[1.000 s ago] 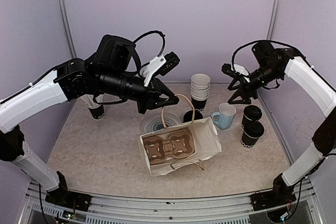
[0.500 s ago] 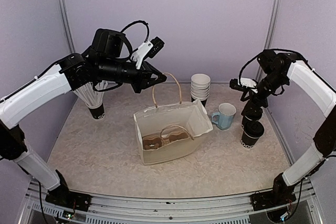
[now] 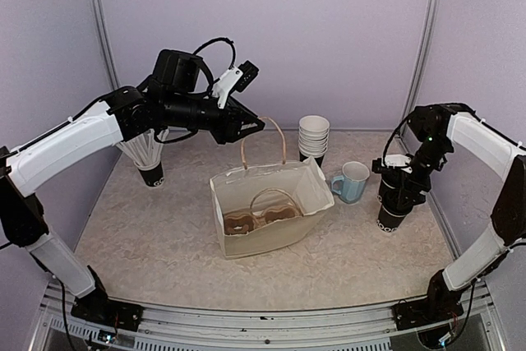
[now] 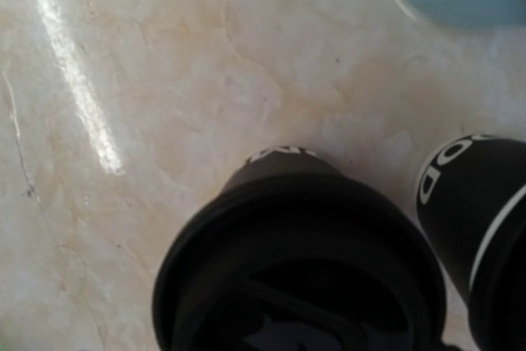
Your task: Pack the takeout coffee
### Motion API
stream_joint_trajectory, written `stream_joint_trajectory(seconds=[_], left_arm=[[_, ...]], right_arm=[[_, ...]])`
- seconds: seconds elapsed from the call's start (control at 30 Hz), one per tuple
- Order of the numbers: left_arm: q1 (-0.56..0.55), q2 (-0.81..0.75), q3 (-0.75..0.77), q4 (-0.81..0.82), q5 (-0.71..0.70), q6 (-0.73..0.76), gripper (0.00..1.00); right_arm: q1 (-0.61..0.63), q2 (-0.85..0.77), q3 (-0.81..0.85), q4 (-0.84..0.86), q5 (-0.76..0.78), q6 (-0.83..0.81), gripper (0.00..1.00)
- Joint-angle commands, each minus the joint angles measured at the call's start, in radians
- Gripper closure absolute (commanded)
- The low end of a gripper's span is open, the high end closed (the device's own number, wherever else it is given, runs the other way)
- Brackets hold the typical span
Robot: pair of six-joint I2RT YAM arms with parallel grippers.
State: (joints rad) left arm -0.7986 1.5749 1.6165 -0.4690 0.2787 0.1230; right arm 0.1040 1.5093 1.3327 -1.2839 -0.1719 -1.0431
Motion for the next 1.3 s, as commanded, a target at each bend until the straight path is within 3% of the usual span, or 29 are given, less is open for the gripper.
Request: stream_joint_trajectory(seconds=[0.0,0.4,0.83,1.27], left_arm=[[0.004,-0.014,-0.033,0.043,-0.009,-0.009,0.67],[0.004,-0.028,-0.053,0.055,0.003,-0.019,0.65],[0.003,-0.032,-0.069,0.064,0.007,-0.023,0.65],[0.003,-0.044,-0.087,0.076,0.017,-0.034,0.65]], right_arm=[[-0.009,0.001,-0.012,0.006,0.034,-0.042,0.1],[-0.009,0.03,-0.021,0.039,0.044,-0.028,0.09],[-0.009,0.066,-0.04,0.035,0.046,-0.014,0.24],[-0.008,0.047,-0.103,0.068,0.062,-0.006,0.2]])
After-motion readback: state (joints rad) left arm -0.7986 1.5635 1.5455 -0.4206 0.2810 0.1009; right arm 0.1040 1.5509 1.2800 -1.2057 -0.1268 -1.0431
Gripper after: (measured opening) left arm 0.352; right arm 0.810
